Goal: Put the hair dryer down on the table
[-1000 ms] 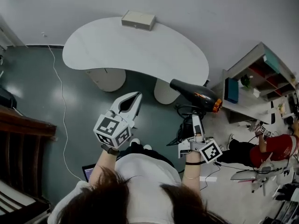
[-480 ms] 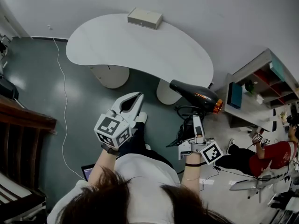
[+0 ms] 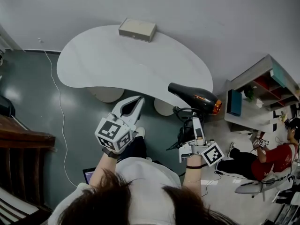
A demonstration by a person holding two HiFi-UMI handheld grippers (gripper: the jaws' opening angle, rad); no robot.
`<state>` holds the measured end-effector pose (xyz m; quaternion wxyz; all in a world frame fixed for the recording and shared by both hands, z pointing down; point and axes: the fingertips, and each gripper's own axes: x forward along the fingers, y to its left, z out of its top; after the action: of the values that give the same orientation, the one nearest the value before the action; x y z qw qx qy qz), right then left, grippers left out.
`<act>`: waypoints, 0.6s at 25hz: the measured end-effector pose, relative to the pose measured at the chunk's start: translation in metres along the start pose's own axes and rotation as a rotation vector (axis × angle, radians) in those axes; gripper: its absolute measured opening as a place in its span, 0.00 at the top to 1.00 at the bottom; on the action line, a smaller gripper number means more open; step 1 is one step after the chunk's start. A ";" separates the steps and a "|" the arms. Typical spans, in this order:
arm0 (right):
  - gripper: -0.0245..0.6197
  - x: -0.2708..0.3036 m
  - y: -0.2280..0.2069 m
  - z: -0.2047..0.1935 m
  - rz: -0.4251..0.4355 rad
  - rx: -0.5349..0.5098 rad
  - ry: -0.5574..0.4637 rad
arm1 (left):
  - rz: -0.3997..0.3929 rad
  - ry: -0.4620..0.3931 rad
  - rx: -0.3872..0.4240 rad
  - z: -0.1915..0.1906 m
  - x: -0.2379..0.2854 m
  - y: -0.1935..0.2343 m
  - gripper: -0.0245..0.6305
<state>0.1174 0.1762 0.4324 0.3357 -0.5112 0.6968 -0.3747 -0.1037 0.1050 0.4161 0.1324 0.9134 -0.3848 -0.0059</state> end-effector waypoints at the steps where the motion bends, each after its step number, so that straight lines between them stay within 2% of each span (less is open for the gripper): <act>1: 0.65 0.012 -0.001 0.003 0.001 -0.001 -0.004 | -0.006 0.000 0.001 0.004 0.010 0.007 0.87; 11: 0.65 0.130 -0.015 0.017 -0.033 0.020 -0.034 | -0.047 0.028 -0.009 0.034 0.093 0.097 0.87; 15: 0.65 0.132 -0.013 0.016 -0.030 0.017 -0.053 | -0.075 0.044 -0.002 0.029 0.097 0.097 0.87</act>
<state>0.1036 0.0438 0.4252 0.3528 -0.5283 0.6767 -0.3721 -0.1066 -0.0347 0.4209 0.1414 0.9271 -0.3471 0.0090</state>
